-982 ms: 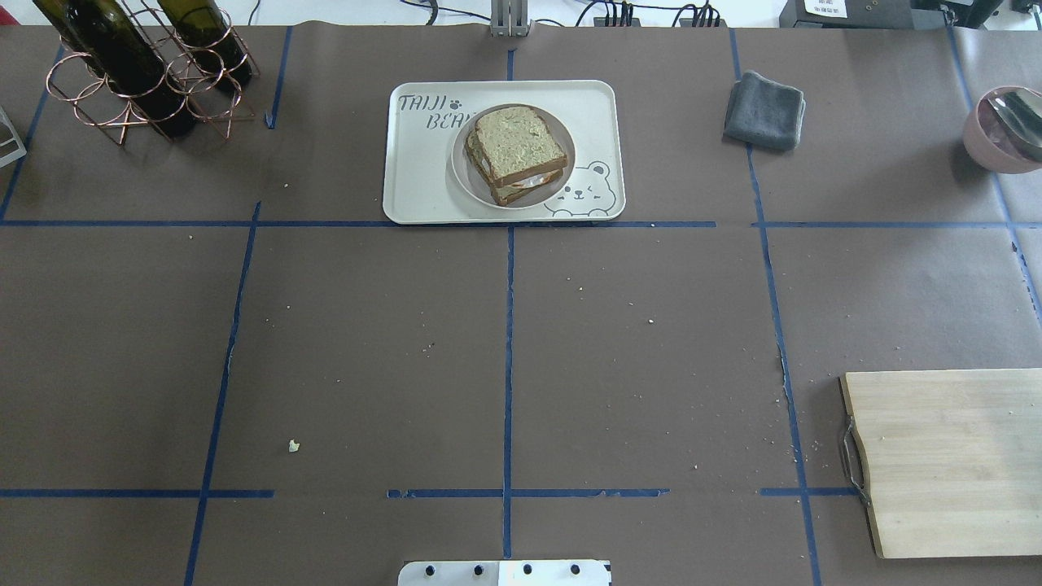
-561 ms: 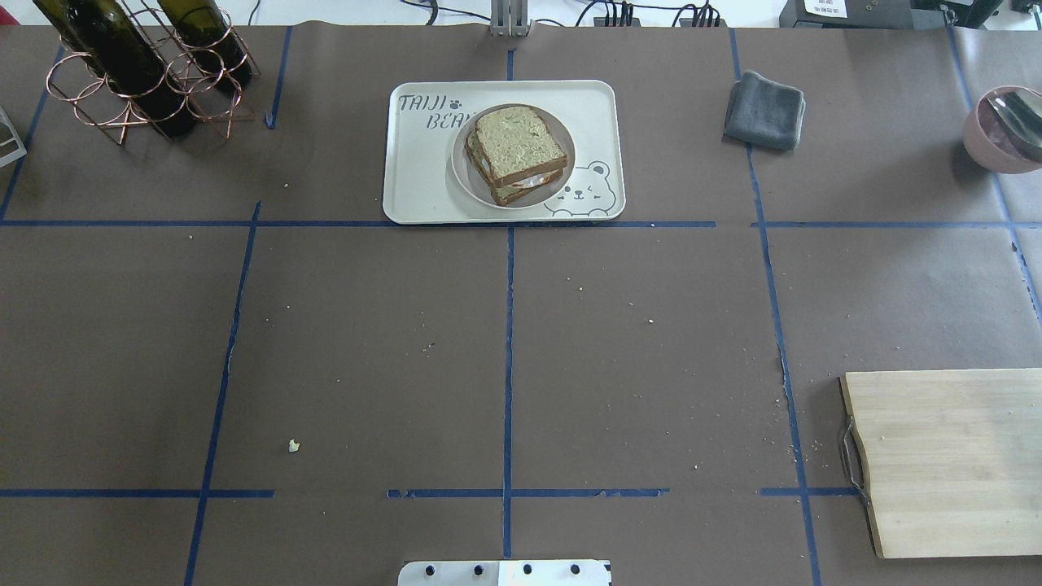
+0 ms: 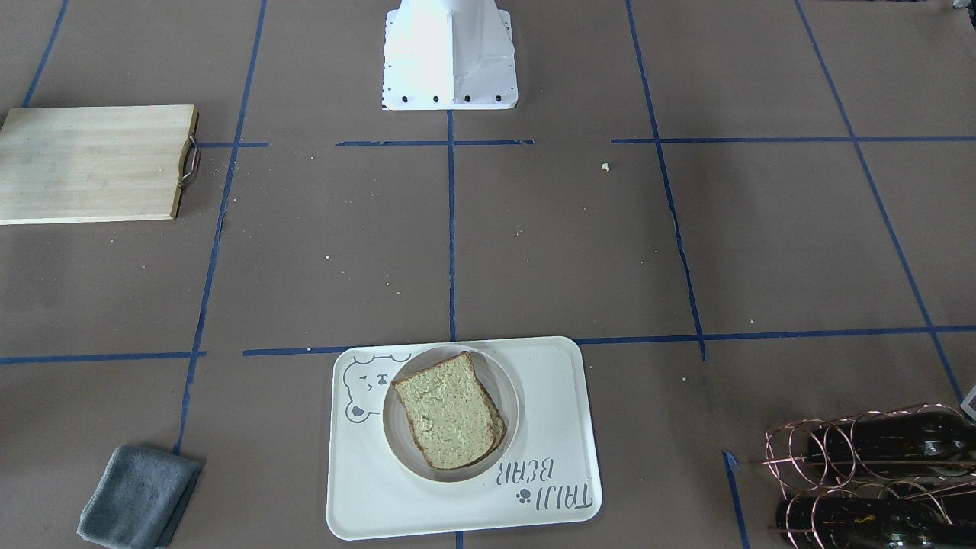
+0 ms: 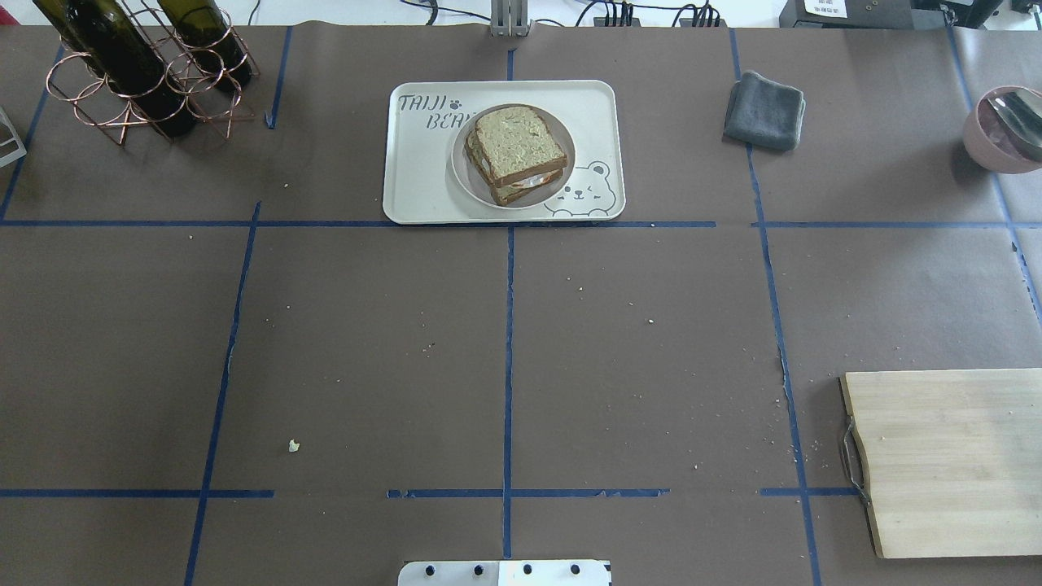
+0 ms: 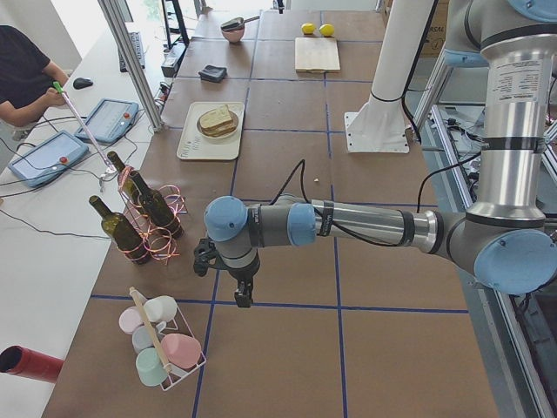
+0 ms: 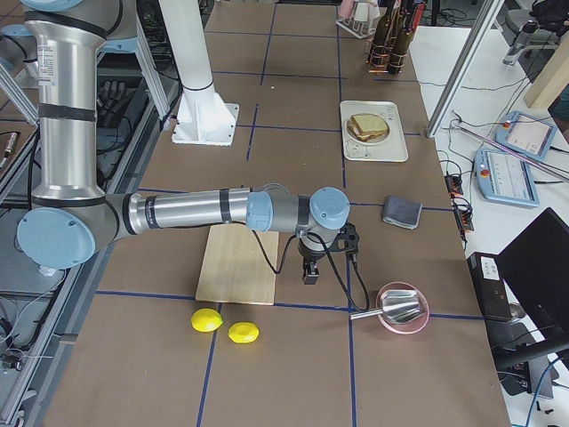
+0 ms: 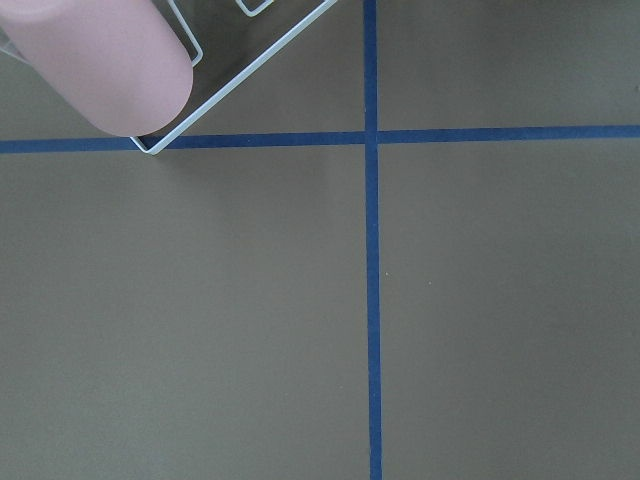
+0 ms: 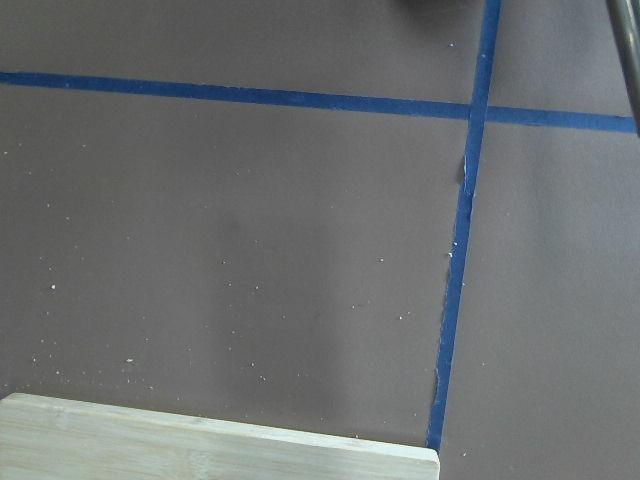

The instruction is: Make sandwich and place on tray

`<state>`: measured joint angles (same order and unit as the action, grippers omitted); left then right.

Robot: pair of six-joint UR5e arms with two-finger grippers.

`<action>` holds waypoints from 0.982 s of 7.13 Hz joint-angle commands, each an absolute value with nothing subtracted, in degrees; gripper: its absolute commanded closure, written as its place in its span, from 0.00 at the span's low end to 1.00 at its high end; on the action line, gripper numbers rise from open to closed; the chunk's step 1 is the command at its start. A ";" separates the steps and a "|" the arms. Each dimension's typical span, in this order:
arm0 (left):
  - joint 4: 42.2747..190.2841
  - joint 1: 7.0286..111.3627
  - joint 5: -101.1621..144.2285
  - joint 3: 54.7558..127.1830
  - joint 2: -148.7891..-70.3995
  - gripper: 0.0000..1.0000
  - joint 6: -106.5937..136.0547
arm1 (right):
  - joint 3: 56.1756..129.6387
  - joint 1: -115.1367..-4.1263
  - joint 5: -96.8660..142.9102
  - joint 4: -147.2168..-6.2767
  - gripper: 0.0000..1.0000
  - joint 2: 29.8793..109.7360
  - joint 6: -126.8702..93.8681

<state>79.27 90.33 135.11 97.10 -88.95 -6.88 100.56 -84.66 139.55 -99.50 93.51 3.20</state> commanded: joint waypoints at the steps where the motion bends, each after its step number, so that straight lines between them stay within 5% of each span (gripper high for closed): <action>1: 81.29 89.82 135.09 96.94 -88.86 0.00 -7.12 | 100.72 -84.64 139.31 -99.41 0.00 93.43 3.60; 7: 82.44 89.82 135.18 97.03 -87.80 0.00 -9.93 | 100.28 -84.64 135.44 -99.40 0.00 93.43 3.43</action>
<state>82.36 89.85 135.17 97.10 -87.91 -9.92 100.47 -84.68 135.65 -99.40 93.14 3.59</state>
